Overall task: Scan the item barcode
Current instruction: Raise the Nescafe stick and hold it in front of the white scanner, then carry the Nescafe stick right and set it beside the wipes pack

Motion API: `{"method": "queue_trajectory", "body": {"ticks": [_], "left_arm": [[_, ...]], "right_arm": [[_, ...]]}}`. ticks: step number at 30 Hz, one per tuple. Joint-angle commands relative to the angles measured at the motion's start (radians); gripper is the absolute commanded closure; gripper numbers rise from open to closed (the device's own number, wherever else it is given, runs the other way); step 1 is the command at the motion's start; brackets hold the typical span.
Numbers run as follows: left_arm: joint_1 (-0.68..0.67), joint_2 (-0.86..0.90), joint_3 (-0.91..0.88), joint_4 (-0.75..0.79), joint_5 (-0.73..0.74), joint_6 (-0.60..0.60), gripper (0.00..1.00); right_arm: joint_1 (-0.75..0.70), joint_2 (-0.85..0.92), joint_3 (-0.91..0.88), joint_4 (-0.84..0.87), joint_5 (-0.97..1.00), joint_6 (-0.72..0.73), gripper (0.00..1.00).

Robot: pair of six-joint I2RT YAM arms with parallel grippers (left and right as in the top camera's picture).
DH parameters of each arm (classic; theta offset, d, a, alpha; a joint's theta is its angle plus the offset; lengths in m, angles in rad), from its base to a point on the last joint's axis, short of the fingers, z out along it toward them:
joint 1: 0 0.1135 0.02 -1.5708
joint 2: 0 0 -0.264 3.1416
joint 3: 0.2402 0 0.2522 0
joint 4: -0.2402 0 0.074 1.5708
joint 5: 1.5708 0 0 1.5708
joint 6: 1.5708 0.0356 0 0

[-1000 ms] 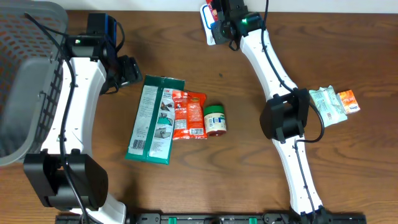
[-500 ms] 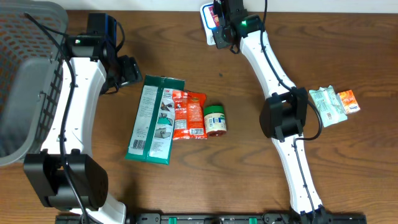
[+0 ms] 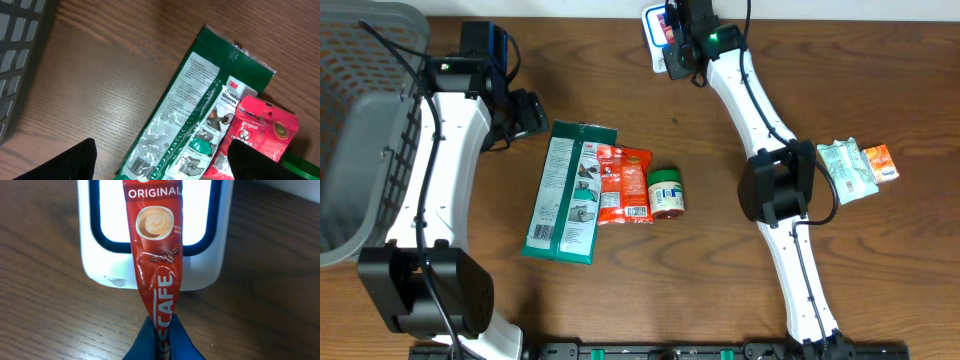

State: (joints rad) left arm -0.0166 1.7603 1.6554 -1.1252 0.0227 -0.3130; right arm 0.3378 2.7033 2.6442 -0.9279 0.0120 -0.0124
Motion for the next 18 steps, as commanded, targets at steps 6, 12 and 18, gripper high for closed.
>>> {"method": "queue_trajectory", "body": {"ticks": [6,12,18], "left_arm": [[0.000,-0.010,0.011,-0.003,-0.009,0.009,0.16],[0.000,-0.010,0.011,-0.003,-0.009,0.009,0.16],[0.000,-0.010,0.011,-0.003,-0.009,0.009,0.16]], "right_arm": [[-0.047,-0.189,0.012,-0.100,-0.126,-0.011,0.99],[-0.079,-0.376,0.012,-0.364,-0.127,-0.011,0.99],[-0.116,-0.550,0.012,-0.655,-0.126,-0.012,0.99]]}}
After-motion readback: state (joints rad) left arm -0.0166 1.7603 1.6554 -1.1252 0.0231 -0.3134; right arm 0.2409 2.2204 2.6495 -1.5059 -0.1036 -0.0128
